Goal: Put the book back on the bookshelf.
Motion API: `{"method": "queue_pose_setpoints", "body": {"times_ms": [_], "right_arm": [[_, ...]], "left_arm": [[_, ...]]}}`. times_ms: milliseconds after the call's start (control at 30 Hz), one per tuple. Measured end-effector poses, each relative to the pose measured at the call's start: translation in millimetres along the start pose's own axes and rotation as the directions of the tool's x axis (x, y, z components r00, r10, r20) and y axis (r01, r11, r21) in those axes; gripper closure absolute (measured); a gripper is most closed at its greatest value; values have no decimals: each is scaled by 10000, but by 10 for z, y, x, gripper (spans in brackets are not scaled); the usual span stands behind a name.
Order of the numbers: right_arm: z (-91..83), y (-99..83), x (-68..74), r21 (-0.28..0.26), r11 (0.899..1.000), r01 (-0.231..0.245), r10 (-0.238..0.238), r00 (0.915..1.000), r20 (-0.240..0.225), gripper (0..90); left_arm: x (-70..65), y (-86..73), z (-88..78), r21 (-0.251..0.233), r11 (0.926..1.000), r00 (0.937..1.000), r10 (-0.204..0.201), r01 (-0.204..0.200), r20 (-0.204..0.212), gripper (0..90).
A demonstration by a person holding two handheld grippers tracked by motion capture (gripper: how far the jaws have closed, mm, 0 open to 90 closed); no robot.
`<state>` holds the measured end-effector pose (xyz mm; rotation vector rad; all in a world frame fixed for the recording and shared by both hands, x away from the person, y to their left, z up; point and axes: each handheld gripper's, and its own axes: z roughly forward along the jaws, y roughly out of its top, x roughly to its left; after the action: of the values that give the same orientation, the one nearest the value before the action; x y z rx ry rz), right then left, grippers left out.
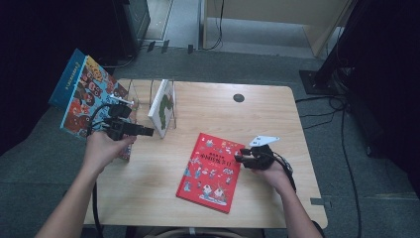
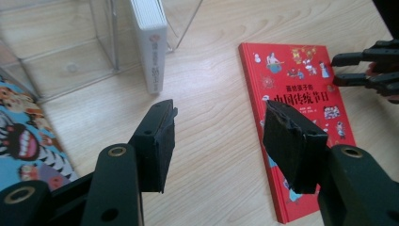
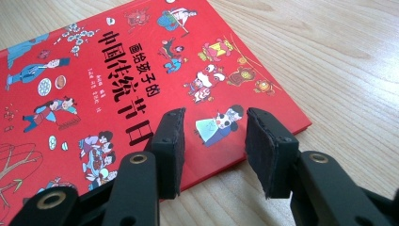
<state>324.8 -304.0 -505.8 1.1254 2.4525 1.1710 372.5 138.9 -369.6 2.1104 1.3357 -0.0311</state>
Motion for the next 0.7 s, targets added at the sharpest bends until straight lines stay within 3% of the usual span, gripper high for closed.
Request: {"method": "queue_pose_setpoints", "body": {"times_ms": [167, 300, 600, 700], "right_arm": [[-5, -13, 4, -63, 10000, -72, 72, 10000, -10, 576], [-12, -19, 8, -65, 10000, -49, 49, 10000, 13, 576], [-42, -85, 24, 53, 9998, -178, 177, 9998, 111, 578], [-61, -120, 40, -68, 9996, -262, 263, 9996, 111, 581]], "left_arm": [[4, -92, 168, 22, 10000, 9993, -8, 7, 373, 451], [-6, -146, 266, 199, 9997, 9997, 140, -144, 210, 450], [-32, -244, 482, 255, 9992, 9988, 306, -316, 375, 453], [-56, -273, 557, 282, 9974, 9970, 652, -665, 421, 489]]}}
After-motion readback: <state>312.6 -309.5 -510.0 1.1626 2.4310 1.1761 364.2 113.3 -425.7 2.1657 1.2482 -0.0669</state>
